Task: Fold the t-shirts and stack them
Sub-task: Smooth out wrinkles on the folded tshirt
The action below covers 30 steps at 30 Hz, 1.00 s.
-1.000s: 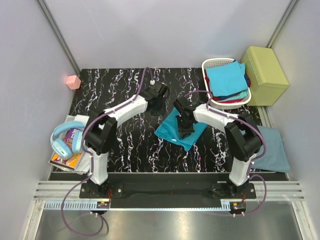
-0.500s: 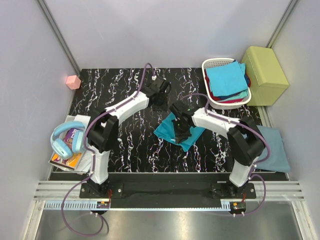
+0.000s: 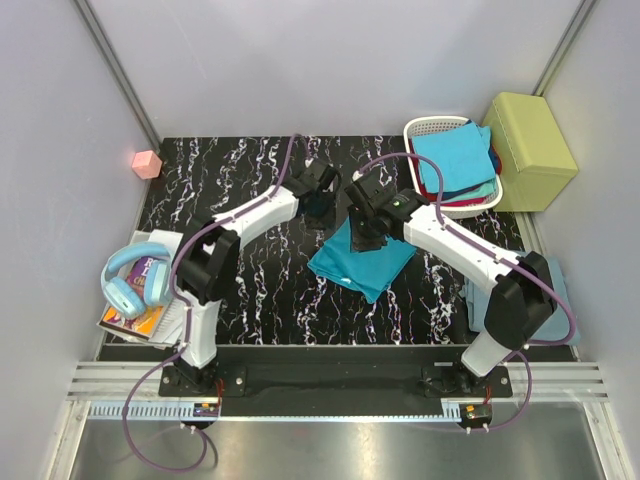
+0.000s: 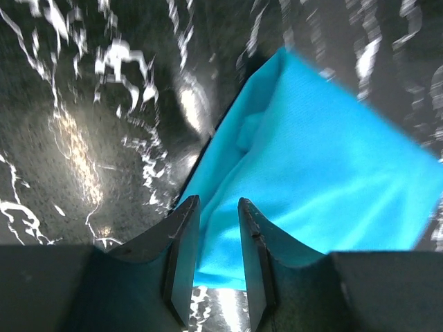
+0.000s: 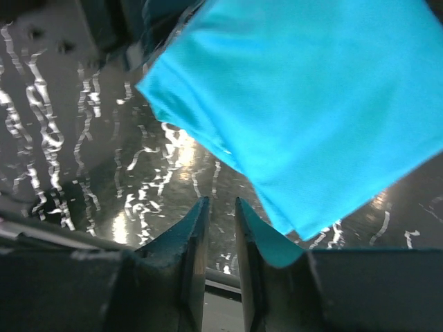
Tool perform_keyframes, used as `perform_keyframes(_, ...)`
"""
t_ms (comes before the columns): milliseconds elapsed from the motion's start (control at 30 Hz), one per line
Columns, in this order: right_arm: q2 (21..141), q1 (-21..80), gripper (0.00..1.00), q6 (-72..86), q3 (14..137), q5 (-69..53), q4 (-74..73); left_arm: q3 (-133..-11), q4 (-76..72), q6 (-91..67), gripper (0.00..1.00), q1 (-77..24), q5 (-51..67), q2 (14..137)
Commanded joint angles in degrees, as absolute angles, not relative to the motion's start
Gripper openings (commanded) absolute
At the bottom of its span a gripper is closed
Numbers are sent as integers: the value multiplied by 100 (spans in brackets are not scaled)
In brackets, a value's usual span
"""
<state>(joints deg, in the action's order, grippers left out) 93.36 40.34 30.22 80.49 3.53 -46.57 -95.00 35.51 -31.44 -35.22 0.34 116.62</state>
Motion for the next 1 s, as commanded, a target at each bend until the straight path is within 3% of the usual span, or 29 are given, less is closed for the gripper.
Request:
perform_keyframes(0,9176,4034,30,2918,8270,835,-4922,-8948,3419,-3111,34,-3507,220,11215)
perform_keyframes(967,9176,4034,30,3050,8121,879,-4922,-8446,3313,-3208,34,-3665,325,10881)
